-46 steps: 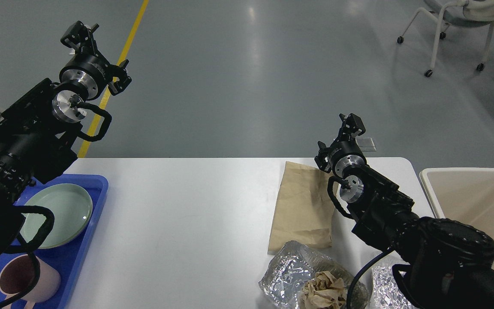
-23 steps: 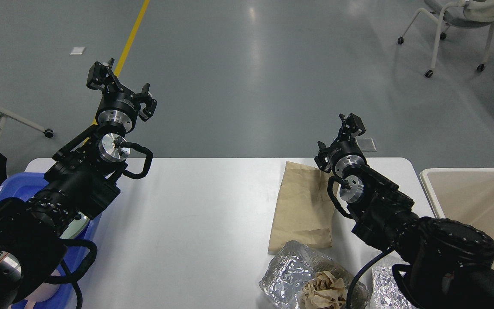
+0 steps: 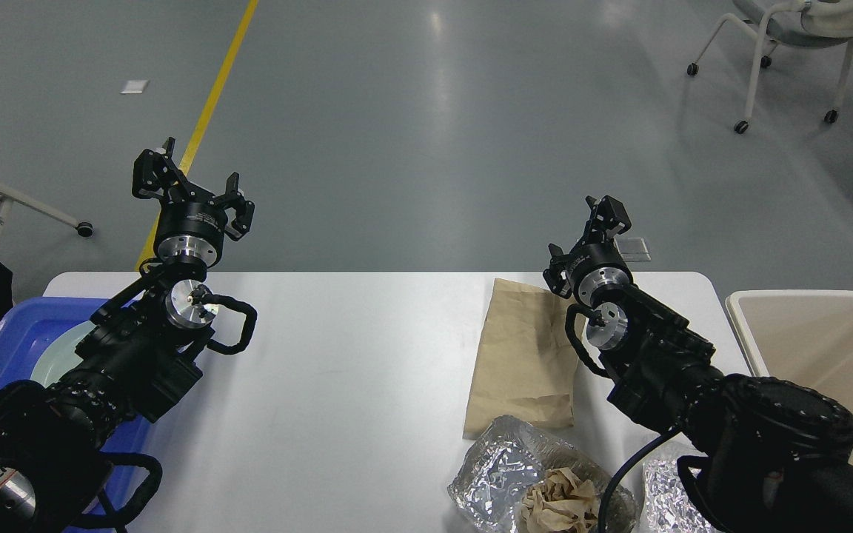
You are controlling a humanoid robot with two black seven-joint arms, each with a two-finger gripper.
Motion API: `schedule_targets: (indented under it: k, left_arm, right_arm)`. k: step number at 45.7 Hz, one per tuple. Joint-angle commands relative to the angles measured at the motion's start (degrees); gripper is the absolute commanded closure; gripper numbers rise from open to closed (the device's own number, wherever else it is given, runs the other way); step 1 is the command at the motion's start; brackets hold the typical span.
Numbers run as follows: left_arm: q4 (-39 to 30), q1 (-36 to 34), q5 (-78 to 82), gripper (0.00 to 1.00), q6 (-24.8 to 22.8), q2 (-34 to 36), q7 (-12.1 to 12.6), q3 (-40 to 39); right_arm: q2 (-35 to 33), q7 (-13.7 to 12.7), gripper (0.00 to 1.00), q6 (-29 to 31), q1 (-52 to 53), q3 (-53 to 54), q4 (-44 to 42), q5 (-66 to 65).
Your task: Tidy desktop
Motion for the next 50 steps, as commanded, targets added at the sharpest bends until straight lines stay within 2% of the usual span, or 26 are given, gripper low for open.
schedule_targets:
  k: [1,18,36,50]
  left_arm:
    - [0.0,2.63,0.15,0.0,-0.15,-0.7,-0.16,0.41]
    - [-0.27,3.78,0.24,0.0,-0.32,-1.5,-0.77,1.12]
    - [-0.35,4.04,0.24,0.0,-1.2,-1.5,-4.38,1.29]
    - [-0.62,4.39,0.24,0.0,-1.2,-1.5,-4.38,1.29]
  right_arm:
    - [0.0,0.02,0.0,0.0,0.0,-0.03,0.0,0.0]
    - [0.0,0.02,0.0,0.0,0.0,-0.03,0.0,0.0]
    - [0.0,0.02,0.0,0.0,0.0,0.06,0.0,0.0]
    - [0.0,0.01,0.0,0.0,0.0,-0.03,0.0,0.0]
